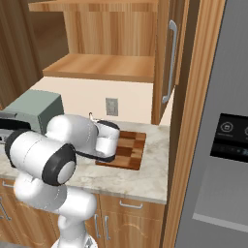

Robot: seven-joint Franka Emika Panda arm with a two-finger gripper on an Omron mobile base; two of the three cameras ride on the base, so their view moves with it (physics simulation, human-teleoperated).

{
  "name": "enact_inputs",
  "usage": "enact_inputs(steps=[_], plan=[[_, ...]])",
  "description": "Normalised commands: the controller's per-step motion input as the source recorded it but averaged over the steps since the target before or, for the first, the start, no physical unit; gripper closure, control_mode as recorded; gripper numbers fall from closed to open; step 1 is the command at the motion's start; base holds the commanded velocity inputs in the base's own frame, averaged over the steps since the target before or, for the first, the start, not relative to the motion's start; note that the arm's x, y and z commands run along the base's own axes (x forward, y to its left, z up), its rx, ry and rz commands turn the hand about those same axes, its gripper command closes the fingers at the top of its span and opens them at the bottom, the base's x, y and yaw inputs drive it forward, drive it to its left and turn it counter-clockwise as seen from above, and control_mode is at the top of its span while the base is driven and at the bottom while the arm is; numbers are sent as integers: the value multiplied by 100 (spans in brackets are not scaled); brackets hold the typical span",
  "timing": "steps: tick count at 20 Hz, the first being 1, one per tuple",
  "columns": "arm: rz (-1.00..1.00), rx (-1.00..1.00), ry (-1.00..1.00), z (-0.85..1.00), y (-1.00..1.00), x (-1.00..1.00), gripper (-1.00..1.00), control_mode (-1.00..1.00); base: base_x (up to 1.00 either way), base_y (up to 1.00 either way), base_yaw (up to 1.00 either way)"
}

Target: Grab the spray bottle from the cabinet, then place it next to the cutting board for sanitizing. Then grab the dish brush from the countertop next to the sink and place it next to the cutting board.

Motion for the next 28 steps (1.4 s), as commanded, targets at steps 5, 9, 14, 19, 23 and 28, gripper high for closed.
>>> enact_inputs(steps=[5, 9, 14, 19, 23, 28], plan=[[-24, 0, 17, 100, 1, -31, -100, -100, 0, 0, 0], [-21, 0, 32, 100, -3, -23, -100, -100, 0, 0, 0], [-16, 0, 16, 100, -1, -27, -100, -100, 0, 0, 0], [-16, 0, 1, 100, 0, -16, -100, -100, 0, 0, 0], [-15, 0, -18, 100, 0, -47, -100, -100, 0, 0, 0], [-11, 16, -19, 100, 8, -26, -100, -100, 0, 0, 0]])
